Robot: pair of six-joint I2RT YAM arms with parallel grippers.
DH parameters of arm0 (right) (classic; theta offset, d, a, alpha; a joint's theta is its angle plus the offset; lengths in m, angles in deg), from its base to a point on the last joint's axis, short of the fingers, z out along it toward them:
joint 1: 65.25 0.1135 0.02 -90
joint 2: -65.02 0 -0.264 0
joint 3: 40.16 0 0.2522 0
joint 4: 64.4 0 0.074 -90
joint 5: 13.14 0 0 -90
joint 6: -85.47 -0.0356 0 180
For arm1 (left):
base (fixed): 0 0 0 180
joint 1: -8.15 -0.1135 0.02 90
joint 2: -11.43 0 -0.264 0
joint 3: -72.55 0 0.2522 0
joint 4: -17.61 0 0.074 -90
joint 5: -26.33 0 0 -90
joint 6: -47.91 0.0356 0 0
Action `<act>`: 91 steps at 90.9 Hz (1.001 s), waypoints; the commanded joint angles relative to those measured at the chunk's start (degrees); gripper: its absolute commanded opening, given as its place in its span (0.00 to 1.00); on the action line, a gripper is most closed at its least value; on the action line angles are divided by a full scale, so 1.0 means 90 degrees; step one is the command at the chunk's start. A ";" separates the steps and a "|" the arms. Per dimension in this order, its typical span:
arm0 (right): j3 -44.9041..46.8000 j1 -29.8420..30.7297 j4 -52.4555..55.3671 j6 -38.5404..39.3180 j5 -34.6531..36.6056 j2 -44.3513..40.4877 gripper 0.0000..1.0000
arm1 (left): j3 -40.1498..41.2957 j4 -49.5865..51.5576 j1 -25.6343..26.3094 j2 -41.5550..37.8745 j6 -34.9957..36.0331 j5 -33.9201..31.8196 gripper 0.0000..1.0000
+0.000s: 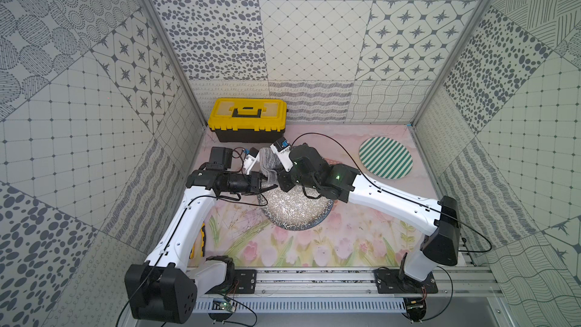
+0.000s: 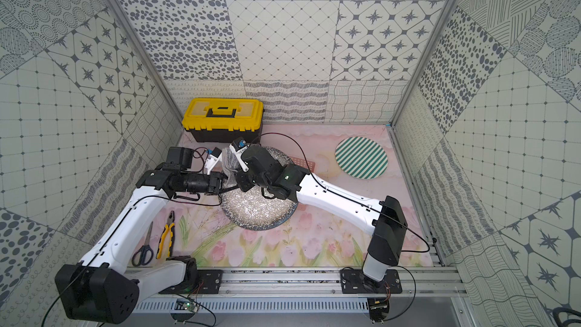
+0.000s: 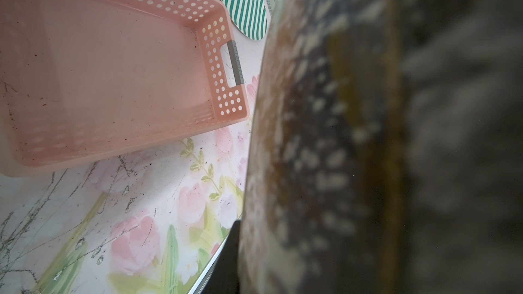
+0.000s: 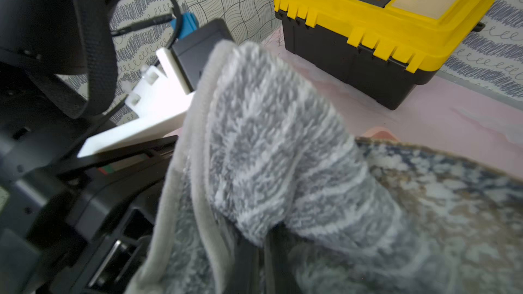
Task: Wipe the wet plate dry
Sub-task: Wipe the plate with towel.
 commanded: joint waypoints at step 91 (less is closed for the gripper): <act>0.1715 0.0018 -0.0805 -0.0846 0.0243 -0.1094 0.00 | -0.0702 -0.1269 0.0055 -0.0156 -0.0070 0.2116 0.00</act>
